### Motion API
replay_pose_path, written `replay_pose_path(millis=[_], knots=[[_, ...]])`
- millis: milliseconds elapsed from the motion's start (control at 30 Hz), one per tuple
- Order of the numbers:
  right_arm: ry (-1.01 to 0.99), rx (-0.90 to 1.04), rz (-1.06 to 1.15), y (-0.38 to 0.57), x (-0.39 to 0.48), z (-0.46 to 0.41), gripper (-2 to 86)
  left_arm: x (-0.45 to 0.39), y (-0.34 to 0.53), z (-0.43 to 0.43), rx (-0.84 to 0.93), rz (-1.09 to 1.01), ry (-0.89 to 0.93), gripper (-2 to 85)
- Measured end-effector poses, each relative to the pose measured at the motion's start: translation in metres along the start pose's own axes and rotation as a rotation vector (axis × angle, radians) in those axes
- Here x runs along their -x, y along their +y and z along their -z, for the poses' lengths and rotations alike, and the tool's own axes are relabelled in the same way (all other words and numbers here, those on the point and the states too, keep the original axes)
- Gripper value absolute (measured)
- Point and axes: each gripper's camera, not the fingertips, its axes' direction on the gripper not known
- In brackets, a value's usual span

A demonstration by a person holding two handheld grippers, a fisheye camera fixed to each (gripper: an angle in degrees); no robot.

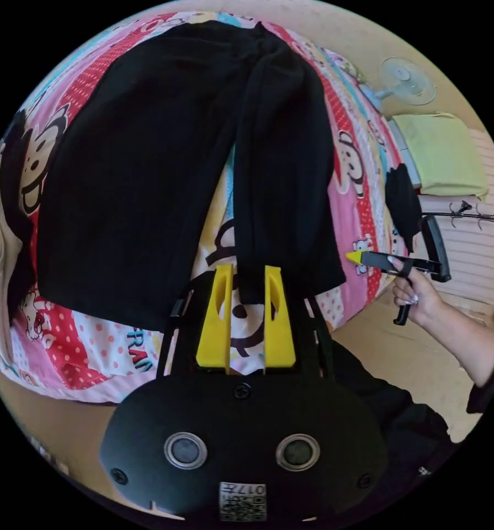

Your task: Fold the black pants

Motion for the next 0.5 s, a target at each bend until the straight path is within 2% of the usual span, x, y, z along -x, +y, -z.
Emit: replay_pose_path(millis=[33, 133, 200, 267, 333, 367, 433, 500], knots=[[0.001, 0.001, 0.009, 0.002, 0.001, -0.003, 9.8, -0.004, 0.000, -0.007, 0.031, 0.010, -0.062, 10.1], [-0.026, -0.055, 0.013, 0.015, 0.002, -0.006, 9.9, -0.017, 0.016, 0.002, -0.020, 0.051, -0.148, 9.8], [-0.093, -0.085, 0.012, 0.027, -0.003, -0.003, 9.7, -0.017, 0.032, 0.015, -0.078, 0.094, -0.133, 9.2], [-0.192, -0.077, -0.004, 0.035, -0.008, -0.003, 9.6, -0.010, 0.051, 0.031, -0.179, 0.123, -0.057, 9.0], [-0.256, -0.085, -0.023, 0.042, -0.009, -0.002, 9.5, 0.013, 0.074, 0.051, -0.348, 0.100, 0.141, 9.2], [-0.261, -0.079, -0.031, 0.044, -0.006, -0.004, 9.4, 0.021, 0.077, 0.053, -0.372, 0.092, 0.194, 9.4], [-0.244, -0.012, 0.001, 0.042, 0.004, -0.015, 8.8, 0.050, 0.072, 0.052, -0.331, 0.088, 0.309, 10.0], [-0.157, 0.042, 0.018, 0.036, 0.014, -0.021, 6.9, 0.063, 0.062, 0.047, -0.235, 0.083, 0.287, 10.2]])
